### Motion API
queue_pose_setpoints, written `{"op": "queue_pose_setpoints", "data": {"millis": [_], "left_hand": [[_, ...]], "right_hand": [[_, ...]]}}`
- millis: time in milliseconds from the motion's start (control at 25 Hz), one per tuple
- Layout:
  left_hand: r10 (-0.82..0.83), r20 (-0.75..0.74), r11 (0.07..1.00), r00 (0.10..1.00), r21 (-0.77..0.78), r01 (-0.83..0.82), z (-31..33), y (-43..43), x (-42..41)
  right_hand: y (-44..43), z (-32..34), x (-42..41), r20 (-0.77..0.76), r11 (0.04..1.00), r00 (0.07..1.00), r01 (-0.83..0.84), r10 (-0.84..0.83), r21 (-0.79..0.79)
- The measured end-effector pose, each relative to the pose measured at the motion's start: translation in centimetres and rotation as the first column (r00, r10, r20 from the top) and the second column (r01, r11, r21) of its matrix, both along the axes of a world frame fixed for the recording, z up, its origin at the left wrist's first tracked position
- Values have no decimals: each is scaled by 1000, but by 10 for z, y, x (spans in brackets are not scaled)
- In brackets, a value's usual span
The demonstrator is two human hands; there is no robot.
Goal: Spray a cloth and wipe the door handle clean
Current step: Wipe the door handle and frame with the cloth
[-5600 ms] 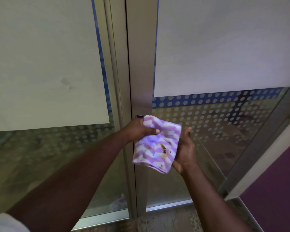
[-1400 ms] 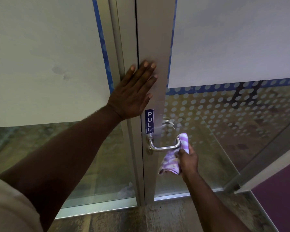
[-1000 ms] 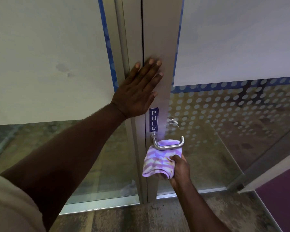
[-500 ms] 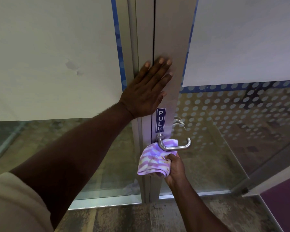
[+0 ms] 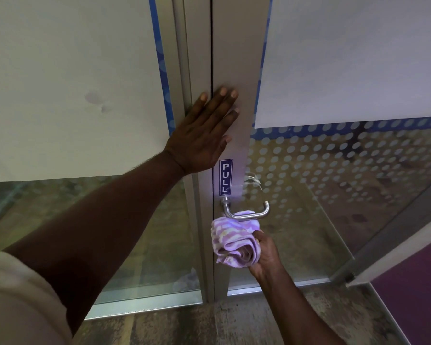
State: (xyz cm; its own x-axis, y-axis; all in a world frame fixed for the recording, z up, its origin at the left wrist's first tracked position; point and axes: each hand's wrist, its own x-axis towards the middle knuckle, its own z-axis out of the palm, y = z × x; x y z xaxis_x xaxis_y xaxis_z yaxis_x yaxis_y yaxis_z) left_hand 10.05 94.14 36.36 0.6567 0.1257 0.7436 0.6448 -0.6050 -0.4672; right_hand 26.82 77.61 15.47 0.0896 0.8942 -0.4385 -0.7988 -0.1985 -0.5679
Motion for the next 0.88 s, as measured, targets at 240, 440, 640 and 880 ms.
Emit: {"op": "queue_pose_setpoints", "data": {"millis": [240, 440, 640, 880], "left_hand": [[-35, -10, 998, 999, -48, 35, 5, -7, -2], [-43, 18, 988, 999, -146, 46, 7, -19, 0], [-199, -12, 890, 980, -420, 175, -8, -59, 18], [-43, 152, 94, 987, -983, 155, -23, -100, 48]], "right_hand": [[-8, 14, 49, 105, 995, 992, 71, -63, -75], [-11, 19, 66, 364, 988, 926, 137, -102, -72], [-27, 42, 79, 267, 984, 949, 148, -169, 98], [-35, 94, 80, 271, 925, 962, -115, 14, 362]]}}
